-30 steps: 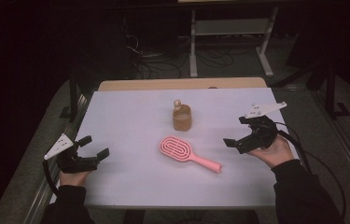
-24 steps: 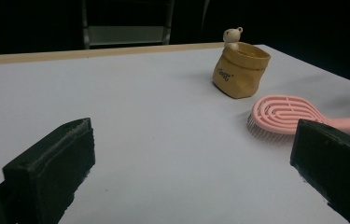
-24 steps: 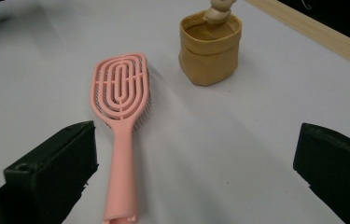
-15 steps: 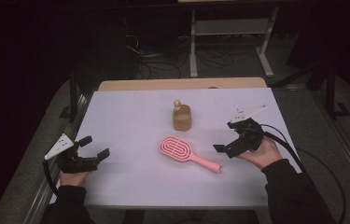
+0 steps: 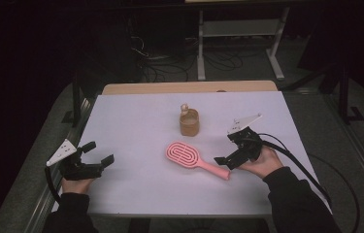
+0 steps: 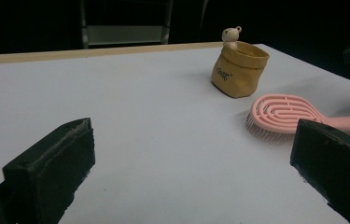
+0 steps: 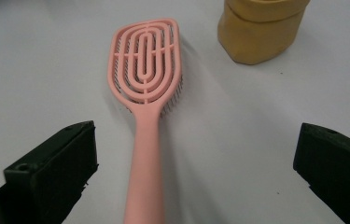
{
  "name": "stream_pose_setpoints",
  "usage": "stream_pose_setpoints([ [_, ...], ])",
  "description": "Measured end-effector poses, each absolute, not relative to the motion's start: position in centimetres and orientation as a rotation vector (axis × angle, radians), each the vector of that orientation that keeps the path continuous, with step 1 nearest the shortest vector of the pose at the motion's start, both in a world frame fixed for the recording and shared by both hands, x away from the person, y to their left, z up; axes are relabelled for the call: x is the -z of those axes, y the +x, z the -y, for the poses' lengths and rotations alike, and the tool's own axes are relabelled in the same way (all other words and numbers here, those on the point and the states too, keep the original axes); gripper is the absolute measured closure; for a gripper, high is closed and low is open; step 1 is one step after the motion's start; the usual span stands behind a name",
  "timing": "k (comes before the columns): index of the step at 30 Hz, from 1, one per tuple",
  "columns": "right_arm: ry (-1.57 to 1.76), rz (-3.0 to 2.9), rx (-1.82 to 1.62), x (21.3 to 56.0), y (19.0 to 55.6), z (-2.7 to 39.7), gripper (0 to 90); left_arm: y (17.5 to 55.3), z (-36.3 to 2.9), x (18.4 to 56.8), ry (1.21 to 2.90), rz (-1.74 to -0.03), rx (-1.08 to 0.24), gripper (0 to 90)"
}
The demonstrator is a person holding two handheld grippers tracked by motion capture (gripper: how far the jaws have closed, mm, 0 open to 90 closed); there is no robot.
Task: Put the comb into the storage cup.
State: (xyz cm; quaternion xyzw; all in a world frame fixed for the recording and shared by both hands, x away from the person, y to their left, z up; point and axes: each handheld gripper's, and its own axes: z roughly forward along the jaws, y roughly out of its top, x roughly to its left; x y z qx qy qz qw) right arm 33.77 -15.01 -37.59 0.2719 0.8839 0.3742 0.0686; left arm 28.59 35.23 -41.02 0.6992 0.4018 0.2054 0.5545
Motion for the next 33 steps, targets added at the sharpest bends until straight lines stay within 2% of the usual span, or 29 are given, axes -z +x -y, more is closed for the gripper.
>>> stream_pose_setpoints([
  [20, 0.801, -2.772, -1.01, 39.6, 34.2, 13.1, 0.0, 28.6, -35.2, 41.0, 1.659, -0.944, -0.481, 0.0],
  [33, 0.739, -2.865, -0.893, 40.5, 34.9, 10.1, 0.0, 28.6, -35.3, 41.0, 1.655, -0.942, -0.479, 0.0],
])
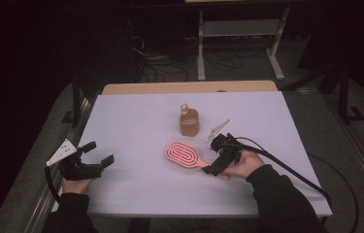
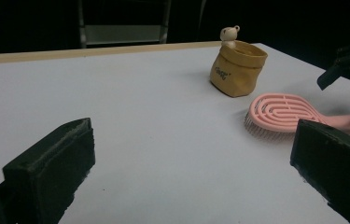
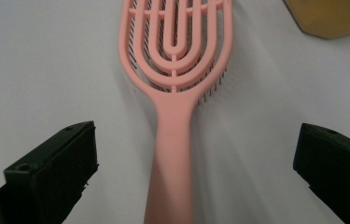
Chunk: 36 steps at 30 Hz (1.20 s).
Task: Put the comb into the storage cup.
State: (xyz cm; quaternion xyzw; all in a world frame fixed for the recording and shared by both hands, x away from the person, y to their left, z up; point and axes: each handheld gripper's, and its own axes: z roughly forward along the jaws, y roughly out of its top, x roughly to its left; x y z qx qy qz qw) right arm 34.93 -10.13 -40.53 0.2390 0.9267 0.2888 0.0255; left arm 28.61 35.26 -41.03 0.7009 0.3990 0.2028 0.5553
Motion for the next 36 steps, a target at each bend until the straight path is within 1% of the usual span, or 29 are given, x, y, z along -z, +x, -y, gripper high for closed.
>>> stream_pose_setpoints([
  [7, 0.751, -2.89, -0.857, 41.0, 35.2, 9.8, 0.0, 28.6, -35.2, 41.0, 1.659, -0.941, -0.477, 0.0],
  [17, 0.782, -2.91, -0.855, 41.5, 35.5, 9.7, 7.9, 28.7, -35.2, 41.1, 1.666, -0.94, -0.476, 0.0],
  [18, 0.796, -2.923, -0.852, 41.7, 35.6, 9.6, 10.6, 28.7, -35.2, 41.1, 1.666, -0.94, -0.475, 0.0],
  [19, 0.796, -2.923, -0.852, 41.7, 35.6, 9.6, 10.6, 28.7, -35.2, 41.1, 1.666, -0.94, -0.475, 0.0],
  [23, 0.789, -2.937, -0.843, 41.9, 35.6, 9.4, 18.2, 28.7, -35.2, 41.1, 1.669, -0.94, -0.475, 0.0],
  [24, 0.789, -2.937, -0.843, 41.9, 35.6, 9.4, 18.2, 28.7, -35.2, 41.1, 1.669, -0.94, -0.475, 0.0],
  [25, 0.783, -2.943, -0.858, 42.0, 35.7, 9.4, 23.1, 28.7, -35.1, 41.1, 1.67, -0.939, -0.474, 0.0],
  [26, 0.773, -2.944, -0.869, 42.0, 35.6, 9.3, 25.7, 28.7, -35.1, 41.1, 1.67, -0.939, -0.474, 0.0],
  [29, 0.741, -2.955, -0.889, 42.1, 35.5, 9.1, 31.9, 28.7, -35.1, 41.1, 1.671, -0.939, -0.473, 0.0],
  [30, 0.741, -2.955, -0.889, 42.1, 35.5, 9.1, 31.9, 28.7, -35.1, 41.1, 1.671, -0.939, -0.472, 0.0],
  [33, 0.725, -2.962, -0.881, 42.4, 35.4, 8.9, 40.9, 28.7, -35.1, 41.1, 1.672, -0.938, -0.472, 0.0],
  [34, 0.725, -2.962, -0.881, 42.4, 35.4, 8.9, 40.9, 28.7, -35.1, 41.1, 1.671, -0.939, -0.471, 0.0],
  [35, 0.718, -2.96, -0.884, 42.5, 35.4, 8.9, 43.4, 28.7, -35.1, 41.1, 1.672, -0.939, -0.471, 0.0],
  [36, 0.715, -2.958, -0.881, 42.4, 35.3, 8.8, 47.2, 28.7, -35.1, 41.2, 1.671, -0.94, -0.471, 0.0],
])
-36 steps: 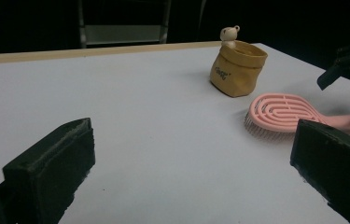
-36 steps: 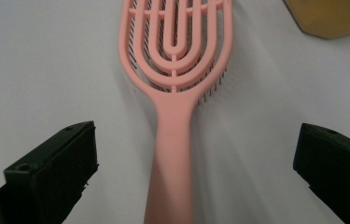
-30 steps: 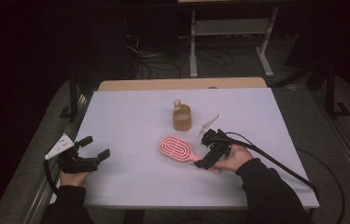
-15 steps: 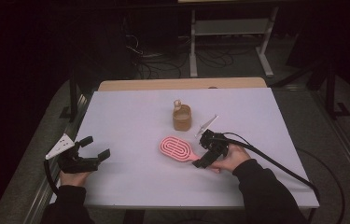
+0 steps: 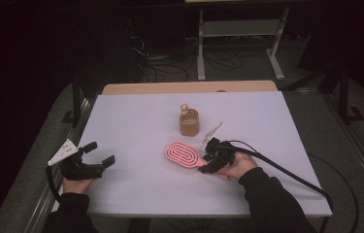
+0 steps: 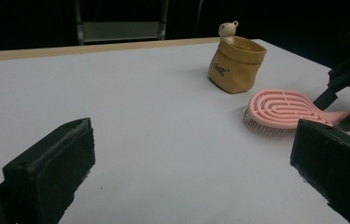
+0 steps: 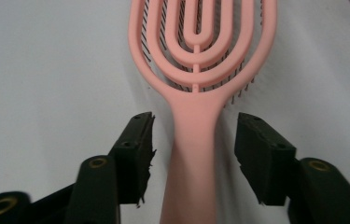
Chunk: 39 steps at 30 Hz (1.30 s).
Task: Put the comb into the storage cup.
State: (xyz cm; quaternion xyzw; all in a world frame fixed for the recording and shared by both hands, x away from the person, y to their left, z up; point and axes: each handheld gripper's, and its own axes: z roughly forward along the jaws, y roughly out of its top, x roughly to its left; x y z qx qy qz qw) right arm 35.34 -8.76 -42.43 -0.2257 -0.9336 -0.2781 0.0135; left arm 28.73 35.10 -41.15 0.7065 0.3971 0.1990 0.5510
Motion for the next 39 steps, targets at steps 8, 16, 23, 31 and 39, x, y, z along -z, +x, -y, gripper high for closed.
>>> stream_pose_setpoints([
  [8, -0.695, 2.974, 0.758, 42.4, 35.7, 7.1, 62.8, 28.7, -35.2, 41.1, 1.672, -0.936, -0.472, 0.0],
  [16, -0.686, 2.964, 0.721, 42.4, 35.7, 7.2, 66.8, 28.7, -35.2, 41.1, 1.676, -0.936, -0.47, 0.0],
  [23, -0.68, 2.952, 0.717, 42.3, 35.8, 7.3, 68.0, 28.7, -35.2, 41.2, 1.673, -0.937, -0.467, 0.0],
  [31, -0.67, 2.968, 0.711, 42.1, 35.7, 7.4, 69.0, 28.7, -35.2, 41.2, 1.674, -0.937, -0.466, 0.0],
  [39, -0.669, 2.977, 0.714, 41.4, 35.7, 7.8, 69.3, 28.7, -35.2, 41.2, 1.678, -0.936, -0.467, 0.0],
])
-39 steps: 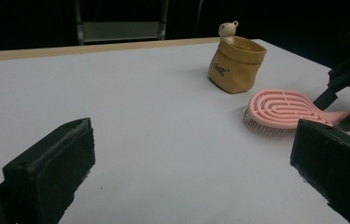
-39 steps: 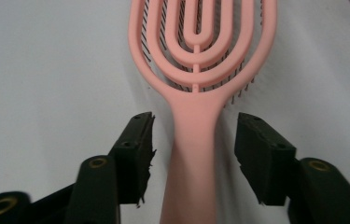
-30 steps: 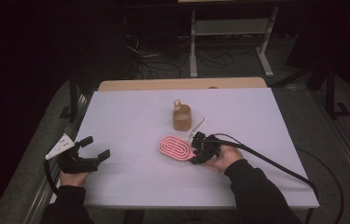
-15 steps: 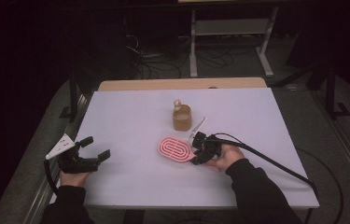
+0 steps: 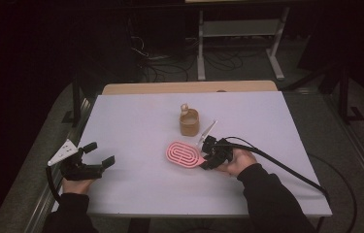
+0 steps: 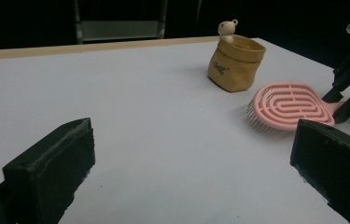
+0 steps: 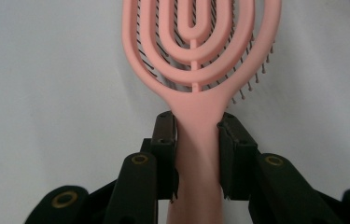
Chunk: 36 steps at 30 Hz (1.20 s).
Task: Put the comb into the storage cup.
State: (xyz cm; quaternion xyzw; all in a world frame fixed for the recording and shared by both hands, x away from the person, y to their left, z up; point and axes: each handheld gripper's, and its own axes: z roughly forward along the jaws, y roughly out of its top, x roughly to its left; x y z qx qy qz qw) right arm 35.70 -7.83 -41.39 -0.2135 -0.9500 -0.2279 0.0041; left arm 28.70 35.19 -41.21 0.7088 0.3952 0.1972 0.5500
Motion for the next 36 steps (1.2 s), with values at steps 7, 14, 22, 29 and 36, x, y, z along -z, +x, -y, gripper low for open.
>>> stream_pose_setpoints([
  [7, -0.676, 2.968, 0.743, 40.3, 35.7, 8.5, 69.5, 28.6, -35.1, 41.2, 1.678, -0.937, -0.468, 0.0],
  [14, -0.67, 2.984, 0.787, 39.3, 35.5, 9.0, 69.5, 28.6, -35.1, 41.3, 1.678, -0.942, -0.467, 0.0],
  [22, -0.677, 3.002, 0.825, 37.9, 35.5, 9.7, 69.6, 28.6, -35.0, 41.4, 1.685, -0.945, -0.464, 0.0],
  [29, -0.684, 3.015, 0.836, 36.9, 35.5, 10.4, 69.7, 28.6, -34.9, 41.3, 1.695, -0.938, -0.469, 0.0],
  [36, -0.697, 3.011, 0.874, 35.6, 35.7, 11.1, 69.8, 28.5, -34.9, 41.3, 1.688, -0.939, -0.468, 0.0],
])
